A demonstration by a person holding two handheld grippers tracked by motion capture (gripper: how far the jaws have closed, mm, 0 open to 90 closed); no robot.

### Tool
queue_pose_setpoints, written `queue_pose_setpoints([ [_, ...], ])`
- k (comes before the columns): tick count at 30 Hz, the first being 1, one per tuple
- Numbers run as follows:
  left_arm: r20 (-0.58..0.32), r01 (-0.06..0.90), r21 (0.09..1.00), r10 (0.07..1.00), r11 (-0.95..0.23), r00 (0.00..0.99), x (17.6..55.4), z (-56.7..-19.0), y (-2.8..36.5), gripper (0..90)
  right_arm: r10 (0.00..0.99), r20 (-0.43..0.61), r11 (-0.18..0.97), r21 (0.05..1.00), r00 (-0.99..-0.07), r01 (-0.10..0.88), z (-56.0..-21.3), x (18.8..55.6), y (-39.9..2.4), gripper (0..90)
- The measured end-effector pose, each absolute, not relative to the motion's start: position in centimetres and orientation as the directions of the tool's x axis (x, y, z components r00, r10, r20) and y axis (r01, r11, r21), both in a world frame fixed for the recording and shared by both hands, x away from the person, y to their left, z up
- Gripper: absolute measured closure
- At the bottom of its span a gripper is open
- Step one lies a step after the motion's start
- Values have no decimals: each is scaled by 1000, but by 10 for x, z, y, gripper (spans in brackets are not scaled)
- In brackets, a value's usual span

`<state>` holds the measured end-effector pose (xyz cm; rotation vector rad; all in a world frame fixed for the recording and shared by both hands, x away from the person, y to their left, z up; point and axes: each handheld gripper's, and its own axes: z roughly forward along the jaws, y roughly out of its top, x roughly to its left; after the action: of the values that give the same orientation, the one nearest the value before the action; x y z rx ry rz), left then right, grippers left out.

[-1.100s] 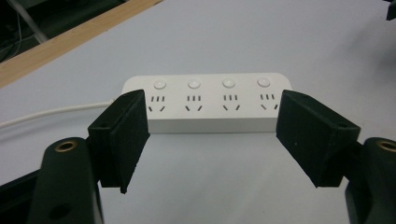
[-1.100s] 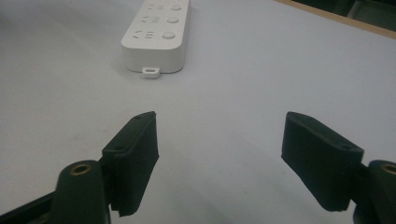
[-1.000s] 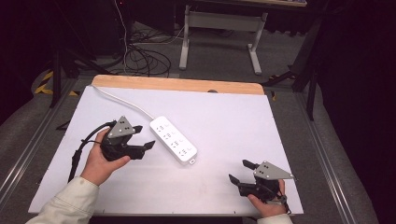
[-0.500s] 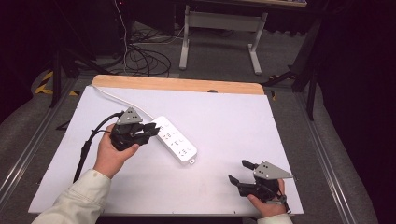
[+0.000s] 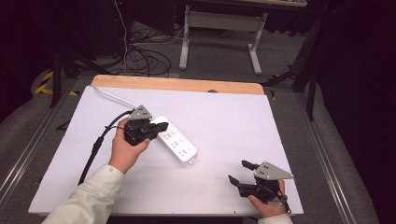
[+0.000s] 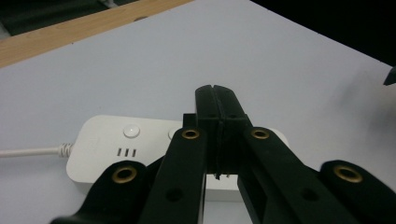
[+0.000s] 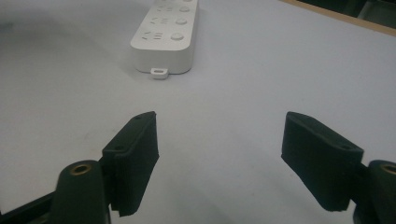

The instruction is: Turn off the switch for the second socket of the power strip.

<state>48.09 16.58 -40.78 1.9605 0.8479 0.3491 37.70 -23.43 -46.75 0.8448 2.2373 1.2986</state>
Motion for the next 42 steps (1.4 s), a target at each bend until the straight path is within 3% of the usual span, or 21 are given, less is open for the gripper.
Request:
queue_pose_setpoints([
  [14,-8,374,845,690,-382,723,497,-432,150,899,676,-48,374,882,-735,287,-467,377,-236,274],
  [32,-94,436,841,707,-320,701,517,-460,142,899,669,-45,373,884,-742,282,-467,376,-237,273],
  [42,-39,407,837,701,-366,712,523,-472,140,899,669,-42,371,884,-742,284,-467,377,-237,273],
])
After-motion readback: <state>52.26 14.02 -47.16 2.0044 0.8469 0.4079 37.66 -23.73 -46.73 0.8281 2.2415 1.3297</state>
